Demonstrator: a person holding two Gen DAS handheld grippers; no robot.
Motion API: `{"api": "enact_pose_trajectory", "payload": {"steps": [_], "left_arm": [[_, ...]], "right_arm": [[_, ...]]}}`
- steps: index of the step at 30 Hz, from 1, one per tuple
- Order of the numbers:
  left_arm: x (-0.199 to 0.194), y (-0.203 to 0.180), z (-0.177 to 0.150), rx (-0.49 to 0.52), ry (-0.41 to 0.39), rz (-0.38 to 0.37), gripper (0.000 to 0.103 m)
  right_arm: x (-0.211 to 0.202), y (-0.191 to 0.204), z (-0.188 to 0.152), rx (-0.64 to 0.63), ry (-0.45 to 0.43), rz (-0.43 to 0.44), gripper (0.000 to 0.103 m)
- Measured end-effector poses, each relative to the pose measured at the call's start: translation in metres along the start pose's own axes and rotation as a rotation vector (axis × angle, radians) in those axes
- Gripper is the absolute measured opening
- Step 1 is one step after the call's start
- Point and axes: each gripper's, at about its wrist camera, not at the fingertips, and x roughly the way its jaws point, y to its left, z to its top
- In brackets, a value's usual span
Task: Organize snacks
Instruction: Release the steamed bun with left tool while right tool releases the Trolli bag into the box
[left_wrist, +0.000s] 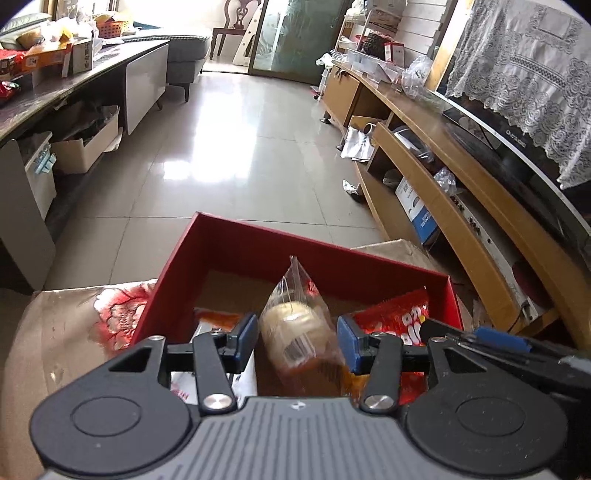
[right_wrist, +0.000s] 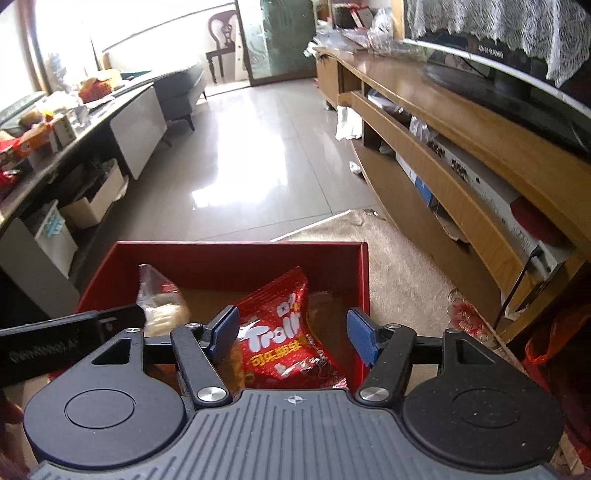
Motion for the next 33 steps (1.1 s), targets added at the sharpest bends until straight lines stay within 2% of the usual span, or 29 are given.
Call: {"api": "enact_pose_trajectory", "payload": {"steps": [10, 24, 33], "left_arm": [[-0.020, 0.014, -0.020, -0.007, 0.005, 0.030, 0.047], [-0.040, 0.029, -0.037, -0.003, 0.007, 0.036, 0.048], [-0.051, 0.038, -0.051, 0.000, 0.020, 0.045, 0.051]], "right_arm": [[-0.014, 0.007, -0.009, -0.019, 0.026, -0.016, 0.072], [-0.030, 0.034, -0.025, -0.086, 0.033, -0.030, 0.073], [-0.033, 0.046, -0.043, -0.108, 0.070, -0.022, 0.074]]}}
